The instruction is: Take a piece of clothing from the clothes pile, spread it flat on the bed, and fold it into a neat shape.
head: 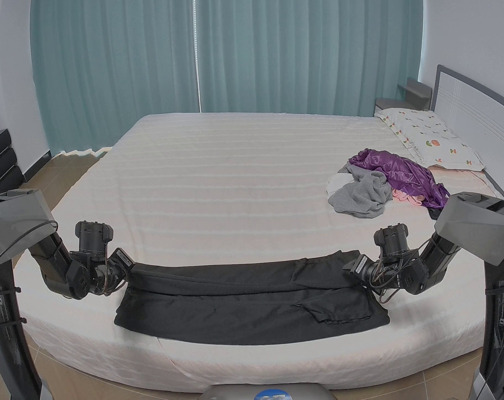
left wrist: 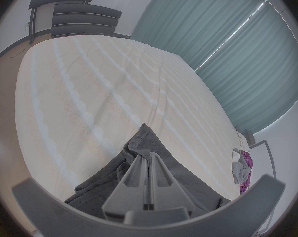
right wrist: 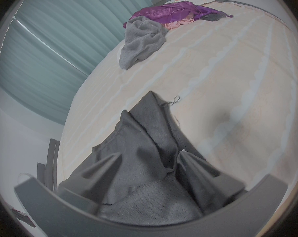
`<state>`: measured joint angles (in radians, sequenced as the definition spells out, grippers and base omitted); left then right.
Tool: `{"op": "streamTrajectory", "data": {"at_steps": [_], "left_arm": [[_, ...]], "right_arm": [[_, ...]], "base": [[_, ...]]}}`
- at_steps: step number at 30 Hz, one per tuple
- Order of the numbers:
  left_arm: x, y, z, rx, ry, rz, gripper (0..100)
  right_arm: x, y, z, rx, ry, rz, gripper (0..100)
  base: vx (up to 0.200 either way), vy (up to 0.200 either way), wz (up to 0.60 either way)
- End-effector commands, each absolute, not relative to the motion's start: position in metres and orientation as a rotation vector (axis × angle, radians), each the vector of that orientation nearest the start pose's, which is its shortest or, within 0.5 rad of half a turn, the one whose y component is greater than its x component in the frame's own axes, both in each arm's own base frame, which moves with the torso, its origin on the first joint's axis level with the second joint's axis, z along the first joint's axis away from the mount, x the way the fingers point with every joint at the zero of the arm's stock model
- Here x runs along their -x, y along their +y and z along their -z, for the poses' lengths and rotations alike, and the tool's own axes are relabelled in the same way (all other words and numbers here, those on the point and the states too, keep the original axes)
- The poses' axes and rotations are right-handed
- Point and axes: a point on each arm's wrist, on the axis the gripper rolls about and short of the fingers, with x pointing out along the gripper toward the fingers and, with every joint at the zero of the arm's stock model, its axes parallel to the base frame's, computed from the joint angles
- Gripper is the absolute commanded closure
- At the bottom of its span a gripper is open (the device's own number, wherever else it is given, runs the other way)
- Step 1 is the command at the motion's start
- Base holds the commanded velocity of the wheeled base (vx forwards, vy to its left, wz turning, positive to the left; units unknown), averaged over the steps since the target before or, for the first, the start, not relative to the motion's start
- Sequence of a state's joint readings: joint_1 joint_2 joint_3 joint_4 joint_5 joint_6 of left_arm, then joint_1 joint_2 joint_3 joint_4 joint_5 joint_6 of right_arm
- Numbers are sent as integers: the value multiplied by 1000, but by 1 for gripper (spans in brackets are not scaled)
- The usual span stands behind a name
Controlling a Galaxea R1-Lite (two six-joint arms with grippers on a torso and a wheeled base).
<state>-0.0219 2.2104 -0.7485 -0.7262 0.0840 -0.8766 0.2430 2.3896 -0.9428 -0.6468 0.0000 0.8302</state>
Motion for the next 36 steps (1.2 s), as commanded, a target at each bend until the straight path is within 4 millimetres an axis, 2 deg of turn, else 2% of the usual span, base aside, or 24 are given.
{"op": "streamTrajectory", "data": {"at_steps": [1, 14, 23, 25, 36], "left_arm": [[-349, -6, -6, 798, 657, -377, 100], [-349, -6, -6, 798, 657, -377, 100], [-353, -4, -12, 800, 632, -368, 100], [-362, -3, -17, 805, 603, -356, 100], [-407, 12, -37, 768, 460, -310, 100]], "right_arm": [[-377, 95, 38, -679, 847, 112, 100], [-379, 87, 33, -696, 827, 126, 100], [-386, 85, 17, -759, 770, 128, 100], [-394, 87, 5, -783, 730, 115, 100], [-432, 84, -26, -812, 551, 96, 100]], "base": [[0, 0, 0], [0, 0, 0], [0, 0, 0], [0, 0, 0], [0, 0, 0]]}}
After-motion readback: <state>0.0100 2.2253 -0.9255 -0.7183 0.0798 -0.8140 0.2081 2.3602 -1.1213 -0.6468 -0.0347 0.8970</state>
